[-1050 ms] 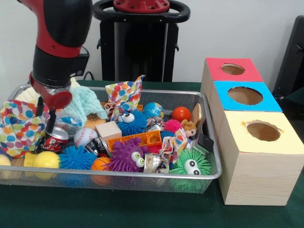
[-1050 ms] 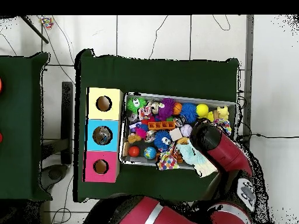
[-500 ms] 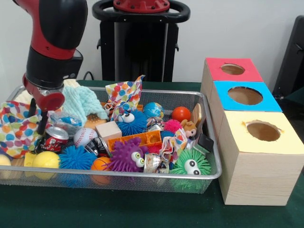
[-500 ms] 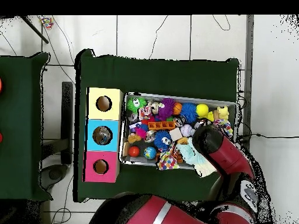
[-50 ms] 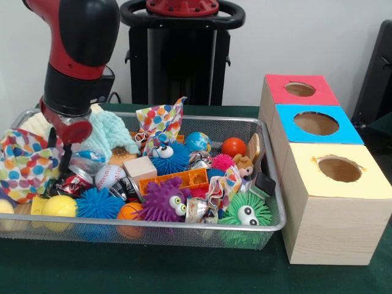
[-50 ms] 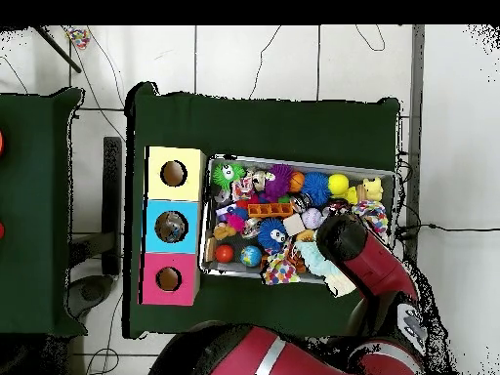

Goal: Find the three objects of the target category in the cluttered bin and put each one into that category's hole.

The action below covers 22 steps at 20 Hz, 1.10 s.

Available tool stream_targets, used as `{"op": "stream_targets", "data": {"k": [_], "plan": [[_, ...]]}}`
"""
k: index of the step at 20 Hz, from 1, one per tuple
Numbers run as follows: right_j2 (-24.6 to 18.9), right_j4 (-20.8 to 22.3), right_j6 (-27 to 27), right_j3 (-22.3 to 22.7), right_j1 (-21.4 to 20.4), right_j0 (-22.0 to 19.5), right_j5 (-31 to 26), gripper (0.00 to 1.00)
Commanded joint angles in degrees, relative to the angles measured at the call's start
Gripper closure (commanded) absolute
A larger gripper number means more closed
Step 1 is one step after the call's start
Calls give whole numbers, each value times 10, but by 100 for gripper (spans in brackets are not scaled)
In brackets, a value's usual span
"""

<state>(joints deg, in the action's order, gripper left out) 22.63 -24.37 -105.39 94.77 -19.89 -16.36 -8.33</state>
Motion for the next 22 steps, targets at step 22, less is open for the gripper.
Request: {"op": "stream_targets", "data": {"k": [22], "plan": [[-76,-22,-145,78,-22,23,40,0]]}}
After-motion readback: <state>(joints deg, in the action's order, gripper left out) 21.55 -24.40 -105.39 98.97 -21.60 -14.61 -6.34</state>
